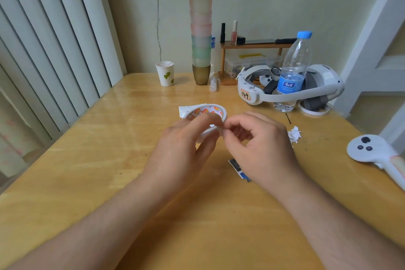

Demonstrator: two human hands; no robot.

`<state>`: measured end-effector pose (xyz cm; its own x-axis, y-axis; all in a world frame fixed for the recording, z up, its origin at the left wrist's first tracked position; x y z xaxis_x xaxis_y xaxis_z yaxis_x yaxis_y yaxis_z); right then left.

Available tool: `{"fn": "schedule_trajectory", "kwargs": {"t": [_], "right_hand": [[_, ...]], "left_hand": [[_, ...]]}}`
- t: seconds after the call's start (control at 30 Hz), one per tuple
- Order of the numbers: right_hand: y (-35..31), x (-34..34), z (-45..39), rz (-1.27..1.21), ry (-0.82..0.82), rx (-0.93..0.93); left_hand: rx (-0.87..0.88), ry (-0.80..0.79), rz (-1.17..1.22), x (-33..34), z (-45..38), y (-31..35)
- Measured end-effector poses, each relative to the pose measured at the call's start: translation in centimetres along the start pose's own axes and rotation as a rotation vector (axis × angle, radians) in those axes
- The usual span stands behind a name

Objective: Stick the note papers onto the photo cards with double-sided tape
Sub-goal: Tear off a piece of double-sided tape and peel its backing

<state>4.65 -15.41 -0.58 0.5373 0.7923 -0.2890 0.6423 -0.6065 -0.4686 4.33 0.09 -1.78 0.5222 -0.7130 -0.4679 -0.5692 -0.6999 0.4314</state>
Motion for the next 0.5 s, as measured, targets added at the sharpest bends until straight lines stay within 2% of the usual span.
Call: {"fn": "schedule_trajectory", "kwargs": {"t": [0.37, 0.5], "right_hand": [[-1.06, 0.28, 0.24, 0.105, 0.002, -0.104], [-0.89, 0.6, 0.36, 0.104, -0.03, -0.108]], "left_hand": [[0.03, 0.019, -0.017, 0.05, -0.03, 0.19], [0.025, -0.022, -0.017, 0.34, -0.06, 0.1]]}}
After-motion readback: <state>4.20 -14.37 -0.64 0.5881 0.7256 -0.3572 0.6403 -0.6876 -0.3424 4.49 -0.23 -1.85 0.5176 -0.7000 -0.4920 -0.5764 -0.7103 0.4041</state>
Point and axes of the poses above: each hand's wrist, its own z-axis away from the middle knuckle, its own x-axis out of the palm, y = z × x, the point moved 9 cm from there along -z, towards the middle knuckle, and after that the axes turned 13 degrees about y, right-handed, at the moved point
